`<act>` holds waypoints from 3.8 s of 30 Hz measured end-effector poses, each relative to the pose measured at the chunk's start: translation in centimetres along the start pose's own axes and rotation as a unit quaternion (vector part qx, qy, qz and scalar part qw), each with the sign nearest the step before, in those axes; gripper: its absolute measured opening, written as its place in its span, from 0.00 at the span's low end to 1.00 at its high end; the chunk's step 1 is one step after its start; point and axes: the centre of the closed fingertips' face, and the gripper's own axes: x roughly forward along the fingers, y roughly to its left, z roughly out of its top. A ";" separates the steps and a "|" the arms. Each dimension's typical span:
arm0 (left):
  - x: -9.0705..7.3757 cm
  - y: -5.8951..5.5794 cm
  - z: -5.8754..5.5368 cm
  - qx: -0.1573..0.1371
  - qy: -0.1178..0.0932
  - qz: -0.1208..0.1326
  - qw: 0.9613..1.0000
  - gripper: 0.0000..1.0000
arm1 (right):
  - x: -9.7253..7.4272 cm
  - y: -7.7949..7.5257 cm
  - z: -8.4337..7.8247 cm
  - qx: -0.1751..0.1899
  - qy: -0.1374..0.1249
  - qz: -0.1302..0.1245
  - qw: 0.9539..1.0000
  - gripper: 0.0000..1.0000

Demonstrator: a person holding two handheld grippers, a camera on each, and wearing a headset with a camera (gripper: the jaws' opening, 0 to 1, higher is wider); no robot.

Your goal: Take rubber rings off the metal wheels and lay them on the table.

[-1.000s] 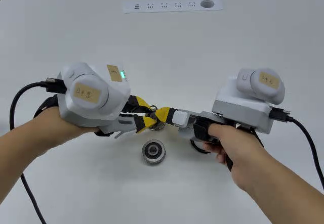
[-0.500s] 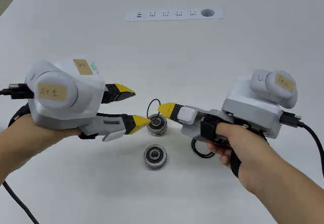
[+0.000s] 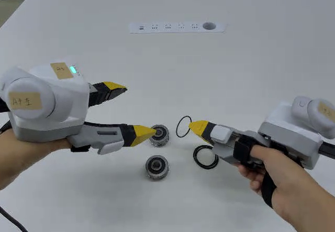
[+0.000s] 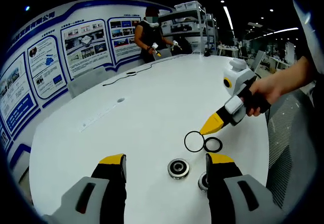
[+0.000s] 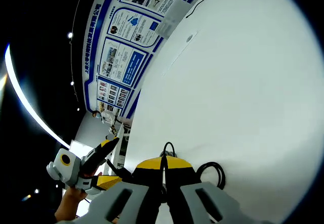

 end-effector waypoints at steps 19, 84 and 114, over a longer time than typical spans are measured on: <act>-1.6 -0.3 -0.5 -0.011 -0.002 0.011 1.000 0.71 | -2.8 -4.1 -1.6 0.025 -0.006 -0.050 0.998 0.02; -13.4 2.5 -4.7 -0.154 -0.092 0.164 0.970 0.86 | -14.7 -0.1 8.1 -0.402 -0.098 -0.085 0.907 0.37; -11.4 -2.4 -5.0 -0.141 -0.069 0.132 0.979 0.98 | -14.7 -1.2 4.5 -0.489 0.020 -0.068 0.869 0.62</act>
